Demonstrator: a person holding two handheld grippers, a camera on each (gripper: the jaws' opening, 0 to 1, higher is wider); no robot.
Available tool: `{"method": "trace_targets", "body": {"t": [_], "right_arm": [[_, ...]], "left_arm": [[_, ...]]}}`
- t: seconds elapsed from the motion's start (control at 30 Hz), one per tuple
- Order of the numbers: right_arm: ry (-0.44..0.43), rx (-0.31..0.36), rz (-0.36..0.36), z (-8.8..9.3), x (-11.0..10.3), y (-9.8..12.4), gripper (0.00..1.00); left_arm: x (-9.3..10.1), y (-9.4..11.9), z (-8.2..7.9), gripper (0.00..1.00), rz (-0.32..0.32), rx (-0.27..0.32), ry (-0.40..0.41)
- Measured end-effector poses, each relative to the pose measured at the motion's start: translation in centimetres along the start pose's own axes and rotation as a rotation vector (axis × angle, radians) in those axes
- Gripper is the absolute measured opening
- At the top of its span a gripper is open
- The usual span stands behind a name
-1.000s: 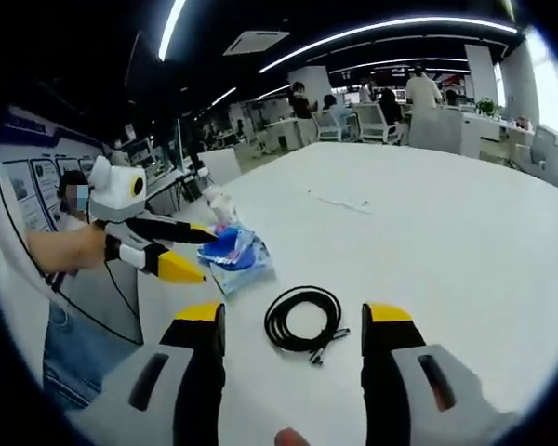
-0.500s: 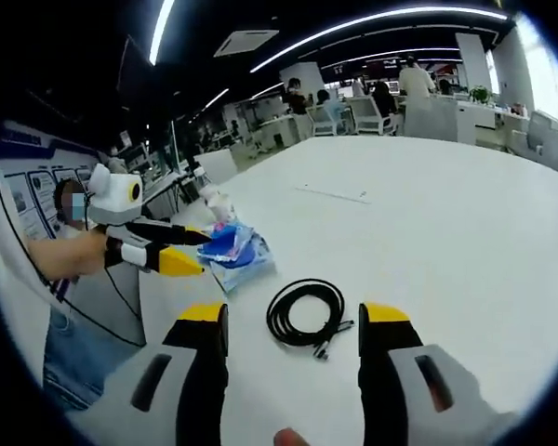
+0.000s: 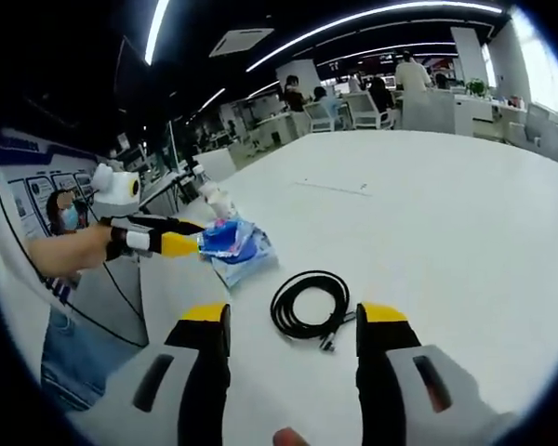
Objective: Arrange the tabletop items into an orderly group along one side of the table until the central work area is clear of visible clutter.
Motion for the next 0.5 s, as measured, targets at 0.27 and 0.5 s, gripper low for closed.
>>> {"method": "trace_targets", "body": {"t": [0.27, 0.5], "right_arm": [[-0.019, -0.002, 0.002, 0.4, -0.2, -0.1, 0.52], [-0.034, -0.009, 0.004, 0.9, -0.4, -0.1, 0.52]], "left_arm": [[-4.3, 0.7, 0.7, 0.74, -0.102, 0.004, 0.028], [-7.9, 1.4, 1.8, 0.72, -0.184, -0.016, 0.070]]}}
Point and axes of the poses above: the point that each gripper's makers call its tool centre point, and the gripper's own axes: y roughly backward along the fingers, x roughly to its right, z roughly out of its underside, the point moved 3 cm from there along y, roughly backward along the fingers, and after that the axes turned 6 degrees about -z, right-handed, at the moved point
